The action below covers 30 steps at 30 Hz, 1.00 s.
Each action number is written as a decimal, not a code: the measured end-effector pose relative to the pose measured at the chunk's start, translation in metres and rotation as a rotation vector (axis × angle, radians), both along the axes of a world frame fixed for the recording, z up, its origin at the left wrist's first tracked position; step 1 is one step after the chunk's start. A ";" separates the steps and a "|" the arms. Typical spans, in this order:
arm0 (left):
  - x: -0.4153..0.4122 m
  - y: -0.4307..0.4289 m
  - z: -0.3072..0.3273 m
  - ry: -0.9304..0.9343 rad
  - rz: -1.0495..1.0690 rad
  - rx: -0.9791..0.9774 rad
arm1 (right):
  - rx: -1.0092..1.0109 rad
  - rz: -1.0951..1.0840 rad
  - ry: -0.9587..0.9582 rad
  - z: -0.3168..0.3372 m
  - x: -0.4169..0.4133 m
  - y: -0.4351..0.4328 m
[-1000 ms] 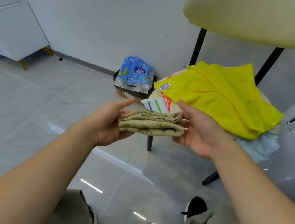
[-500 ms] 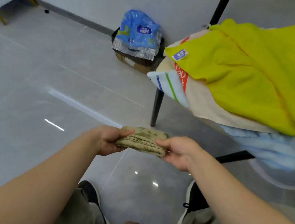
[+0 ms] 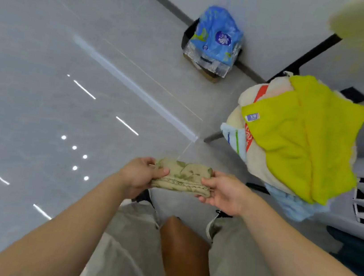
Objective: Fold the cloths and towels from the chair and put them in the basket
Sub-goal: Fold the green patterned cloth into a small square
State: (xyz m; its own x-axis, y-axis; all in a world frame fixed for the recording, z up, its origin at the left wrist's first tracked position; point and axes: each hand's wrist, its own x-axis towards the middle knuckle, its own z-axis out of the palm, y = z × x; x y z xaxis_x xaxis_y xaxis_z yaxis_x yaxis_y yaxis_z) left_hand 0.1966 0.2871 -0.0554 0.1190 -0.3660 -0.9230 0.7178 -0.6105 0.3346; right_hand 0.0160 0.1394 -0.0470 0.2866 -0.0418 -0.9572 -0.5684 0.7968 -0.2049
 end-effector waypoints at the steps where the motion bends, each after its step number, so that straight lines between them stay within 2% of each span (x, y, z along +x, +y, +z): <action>1: 0.009 0.009 0.040 0.025 0.030 -0.017 | -0.009 0.009 -0.011 0.036 0.011 0.004; 6: 0.059 0.055 0.195 0.055 0.124 -0.096 | 0.035 0.027 -0.092 0.190 0.069 0.023; 8: 0.086 0.069 0.234 0.001 0.142 -0.127 | 0.034 0.079 -0.131 0.233 0.097 0.029; 11: 0.124 0.081 0.269 -0.089 0.137 -0.177 | -0.075 0.189 -0.146 0.269 0.141 0.036; 19: 0.231 0.063 0.286 -0.299 0.034 -0.285 | -0.469 0.422 -0.087 0.295 0.258 0.007; 30: 0.464 -0.048 0.290 -0.535 0.006 -0.174 | -0.656 0.513 -0.133 0.283 0.500 -0.104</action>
State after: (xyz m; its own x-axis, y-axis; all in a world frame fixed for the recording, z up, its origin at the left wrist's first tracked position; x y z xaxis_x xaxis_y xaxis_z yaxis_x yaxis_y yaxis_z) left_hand 0.6608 0.2395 0.2348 0.5567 -0.5056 -0.6591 0.4234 -0.5100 0.7488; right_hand 0.5157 0.0356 0.2362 0.5301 -0.4114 -0.7414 -0.7658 0.1430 -0.6269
